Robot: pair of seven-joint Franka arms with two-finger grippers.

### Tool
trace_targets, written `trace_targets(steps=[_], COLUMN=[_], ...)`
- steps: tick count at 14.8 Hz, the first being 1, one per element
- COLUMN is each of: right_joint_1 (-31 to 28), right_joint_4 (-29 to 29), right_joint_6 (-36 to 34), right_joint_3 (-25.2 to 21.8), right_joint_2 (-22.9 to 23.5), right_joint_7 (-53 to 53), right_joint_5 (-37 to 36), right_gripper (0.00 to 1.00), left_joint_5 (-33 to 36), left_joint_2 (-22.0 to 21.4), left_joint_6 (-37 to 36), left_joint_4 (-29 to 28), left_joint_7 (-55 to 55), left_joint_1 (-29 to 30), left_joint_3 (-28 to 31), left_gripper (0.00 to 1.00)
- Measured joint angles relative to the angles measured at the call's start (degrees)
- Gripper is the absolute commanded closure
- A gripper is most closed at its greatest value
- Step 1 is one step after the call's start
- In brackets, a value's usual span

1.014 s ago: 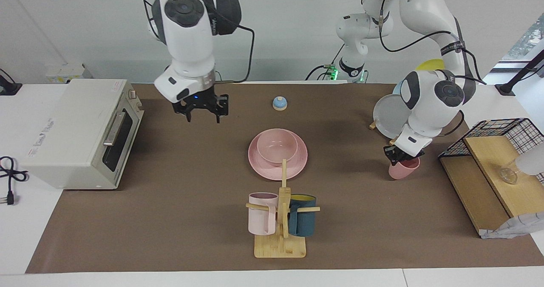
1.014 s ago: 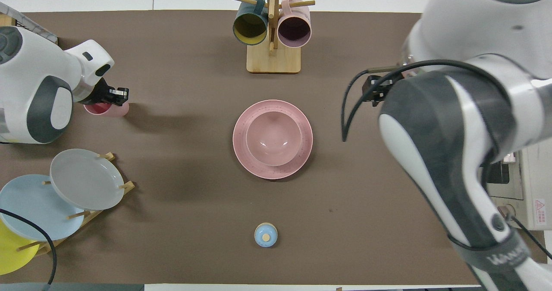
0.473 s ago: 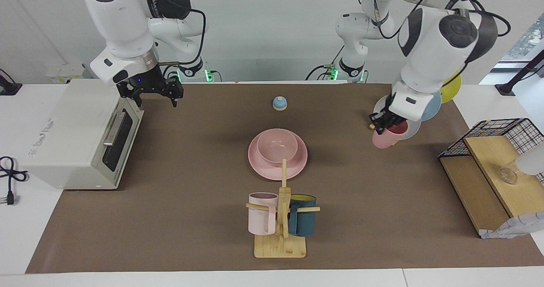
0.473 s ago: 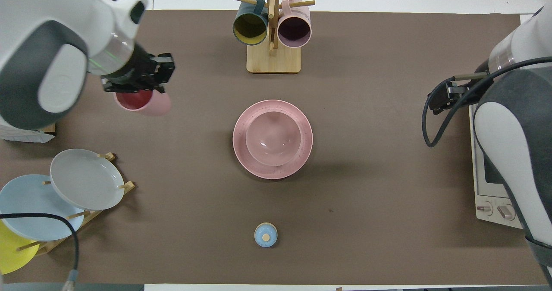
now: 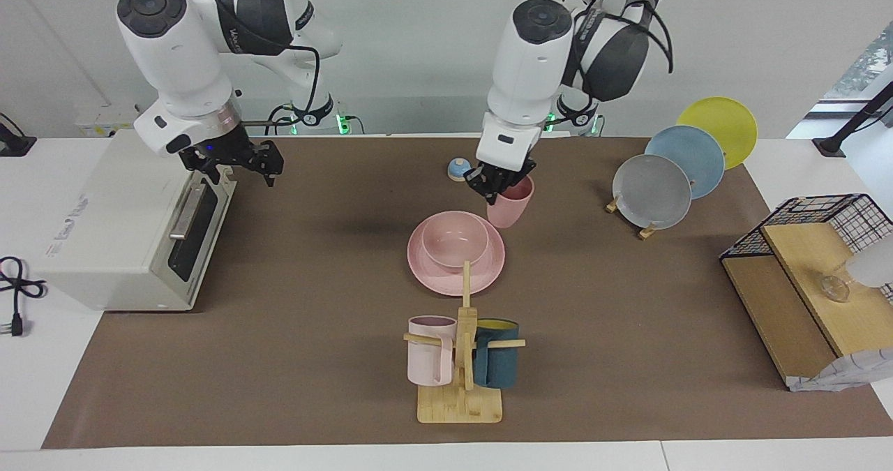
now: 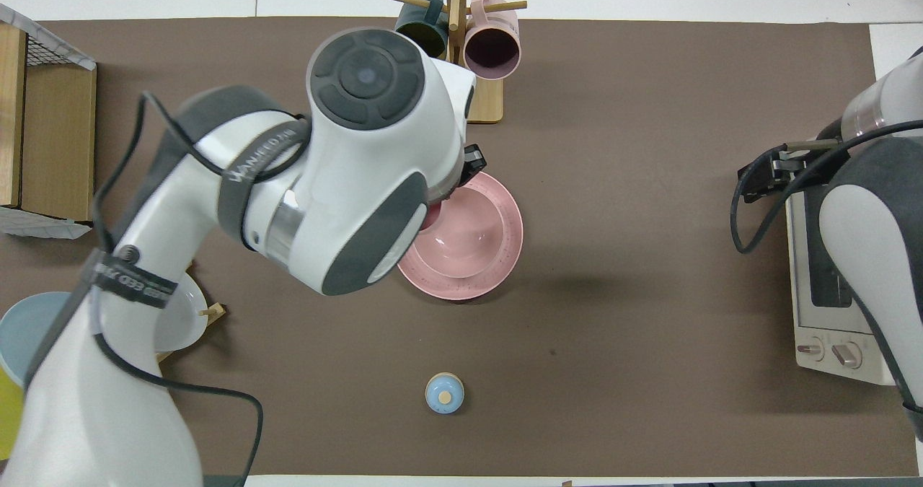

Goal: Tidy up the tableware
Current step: 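Carry the pink cup with the left gripper and lower it into the bowl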

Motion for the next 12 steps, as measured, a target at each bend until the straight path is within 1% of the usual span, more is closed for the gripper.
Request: trace_targets(steps=[4,7,9,12], right_joint_1=[-1.9,-2.1,-2.4,-3.1], right_joint_4=[-0.9,-1.2,-2.8,-4.0], right_joint_6=[1.8,1.7,1.9,6.1], right_joint_3=[0.0,0.0,0.0,0.0], right_joint_2=[-0.2,-1.5,-2.8,-3.4], right_joint_7=[-2.4,-3.3,-3.3,-3.3], right_joint_5=[0.0,0.0,0.0,0.0], right_gripper=[0.0,0.0,0.0,0.0], left_joint_5=[0.0,0.0,0.0,0.0], left_joint_2=[0.4,0.5,0.8,2.3], left_joint_6=[4.9,7.3,8.6,10.9], left_joint_4=[-5.7,-7.8,-9.0,-9.8], left_joint_7=[-2.5,-3.5,-3.8,-4.1], left_joint_1=[-2.9,-3.8,-4.5,-5.0], left_joint_3=[0.0,0.0,0.0,0.1], left_gripper=[1.0,1.0,1.0,1.0])
